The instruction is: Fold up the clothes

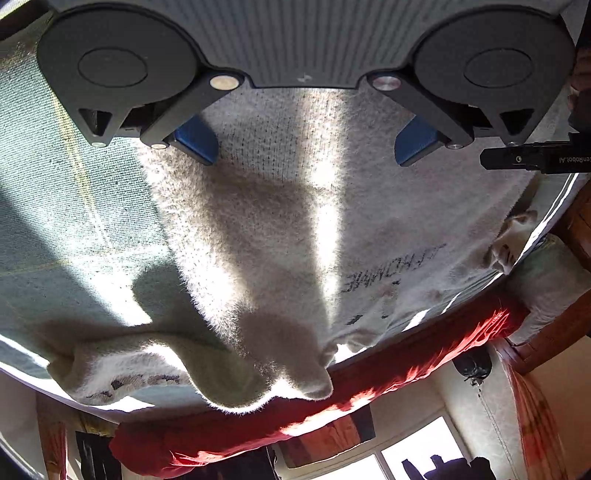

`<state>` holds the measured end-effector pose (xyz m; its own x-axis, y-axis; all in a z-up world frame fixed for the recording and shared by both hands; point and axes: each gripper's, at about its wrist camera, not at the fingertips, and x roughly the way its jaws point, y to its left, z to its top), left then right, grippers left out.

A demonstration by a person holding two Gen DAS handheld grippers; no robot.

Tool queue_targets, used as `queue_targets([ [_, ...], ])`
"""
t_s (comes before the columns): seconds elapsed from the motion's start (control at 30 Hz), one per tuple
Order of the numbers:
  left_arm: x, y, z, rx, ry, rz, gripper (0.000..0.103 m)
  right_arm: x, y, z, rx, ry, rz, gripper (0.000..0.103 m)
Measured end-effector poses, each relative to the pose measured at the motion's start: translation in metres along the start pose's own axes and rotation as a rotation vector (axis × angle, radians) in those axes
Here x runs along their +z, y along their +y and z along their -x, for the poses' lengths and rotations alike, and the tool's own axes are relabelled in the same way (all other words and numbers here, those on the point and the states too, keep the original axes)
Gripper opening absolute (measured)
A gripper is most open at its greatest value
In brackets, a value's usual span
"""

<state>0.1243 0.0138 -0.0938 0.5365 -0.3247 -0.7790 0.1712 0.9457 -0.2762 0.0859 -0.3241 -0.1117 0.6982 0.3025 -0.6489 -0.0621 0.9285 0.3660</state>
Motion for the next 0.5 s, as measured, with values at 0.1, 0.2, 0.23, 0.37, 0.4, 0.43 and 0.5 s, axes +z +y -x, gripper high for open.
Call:
queue_targets([
  [0.1, 0.004, 0.009, 0.01, -0.023, 0.005, 0.025, 0.09, -0.002, 0.005, -0.002, -0.027, -0.004, 0.017, 0.103],
  [0.2, 0.016, 0.017, 0.016, -0.026, -0.004, 0.028, 0.09, -0.003, 0.013, -0.003, -0.063, -0.002, 0.05, 0.103],
  [0.23, 0.026, 0.018, 0.015, -0.017, -0.022, 0.012, 0.09, -0.002, 0.014, -0.001, -0.061, -0.002, 0.048, 0.103],
  [0.37, 0.077, 0.026, -0.004, -0.041, -0.083, -0.003, 0.09, 0.004, 0.018, 0.003, -0.054, 0.0, 0.035, 0.103],
  [0.4, 0.09, 0.028, -0.012, -0.053, -0.099, 0.0, 0.09, 0.006, 0.017, 0.002, -0.059, 0.004, 0.023, 0.103],
  [0.43, 0.101, 0.031, -0.022, -0.058, -0.113, 0.002, 0.09, 0.007, 0.016, 0.001, -0.064, 0.007, 0.011, 0.103],
  [0.5, 0.118, 0.04, -0.043, -0.069, -0.122, 0.03, 0.09, 0.01, 0.014, 0.002, -0.066, 0.008, -0.009, 0.103],
])
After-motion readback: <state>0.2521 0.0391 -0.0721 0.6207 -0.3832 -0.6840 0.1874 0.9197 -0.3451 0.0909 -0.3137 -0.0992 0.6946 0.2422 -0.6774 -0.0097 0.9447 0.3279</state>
